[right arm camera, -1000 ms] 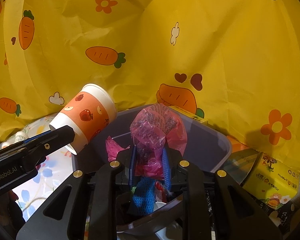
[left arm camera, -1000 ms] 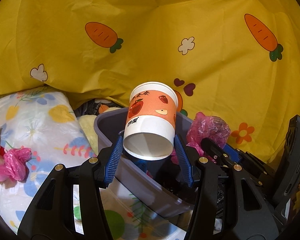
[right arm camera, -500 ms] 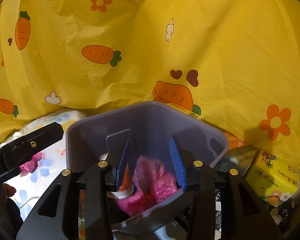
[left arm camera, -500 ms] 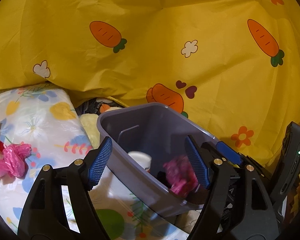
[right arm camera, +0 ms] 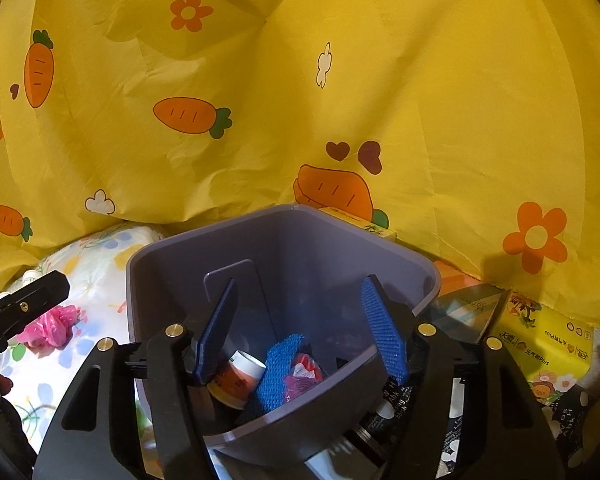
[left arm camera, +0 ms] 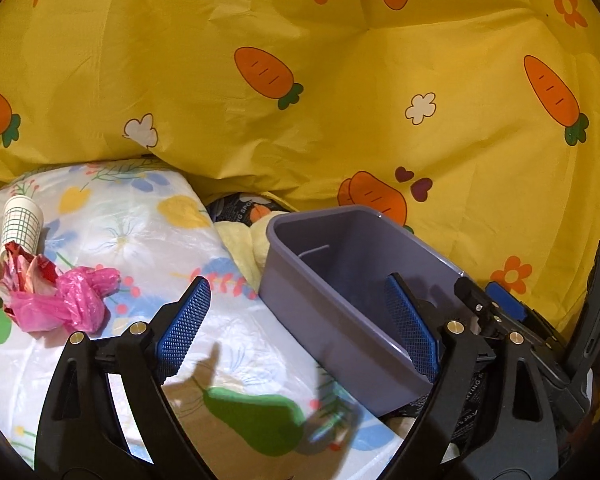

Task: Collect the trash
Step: 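Open both tools over the grey bin, dropping the orange cup and pink bag, then move both tools back over the trash pile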

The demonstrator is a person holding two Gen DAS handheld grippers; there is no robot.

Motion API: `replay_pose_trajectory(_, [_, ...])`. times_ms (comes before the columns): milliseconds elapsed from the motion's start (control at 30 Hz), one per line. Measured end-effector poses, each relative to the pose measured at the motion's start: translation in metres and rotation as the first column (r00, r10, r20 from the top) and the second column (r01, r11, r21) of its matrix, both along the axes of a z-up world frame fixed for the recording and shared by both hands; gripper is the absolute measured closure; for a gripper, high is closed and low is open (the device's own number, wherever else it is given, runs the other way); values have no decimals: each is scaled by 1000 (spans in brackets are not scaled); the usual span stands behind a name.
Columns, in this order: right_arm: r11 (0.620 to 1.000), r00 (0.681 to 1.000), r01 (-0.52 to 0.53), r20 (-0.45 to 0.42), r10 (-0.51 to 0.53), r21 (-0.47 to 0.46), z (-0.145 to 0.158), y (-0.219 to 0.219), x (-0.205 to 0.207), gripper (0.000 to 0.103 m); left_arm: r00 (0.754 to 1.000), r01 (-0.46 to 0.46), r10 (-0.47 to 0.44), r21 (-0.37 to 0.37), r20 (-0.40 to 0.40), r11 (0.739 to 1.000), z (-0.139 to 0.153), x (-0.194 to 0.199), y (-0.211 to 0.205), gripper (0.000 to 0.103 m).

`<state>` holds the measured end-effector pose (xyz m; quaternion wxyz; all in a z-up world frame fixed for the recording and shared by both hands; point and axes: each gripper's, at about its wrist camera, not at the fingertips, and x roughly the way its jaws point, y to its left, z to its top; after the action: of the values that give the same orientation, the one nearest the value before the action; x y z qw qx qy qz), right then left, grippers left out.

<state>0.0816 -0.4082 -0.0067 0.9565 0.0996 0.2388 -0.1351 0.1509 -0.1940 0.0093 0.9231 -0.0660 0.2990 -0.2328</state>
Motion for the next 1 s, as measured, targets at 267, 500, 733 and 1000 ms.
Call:
replay_pose_trajectory(267, [999, 998, -40, 50, 41, -27, 14, 29, -14, 36, 987, -157, 155, 55, 29, 986, -2, -19, 61, 16])
replay_pose_trajectory(500, [980, 978, -199, 53, 200, -27, 20, 86, -10, 34, 920, -391, 386, 106, 63, 914, -8, -42, 150, 15])
replay_pose_trajectory(733, [923, 924, -383, -10, 383, -25, 11, 165, 12, 34, 806, -590, 590, 141, 51, 795, -14, -66, 243, 15])
replay_pose_trajectory(1000, [838, 835, -545, -101, 540, -24, -3, 260, 47, 34, 689, -722, 722, 133, 57, 679, -7, -95, 319, 15])
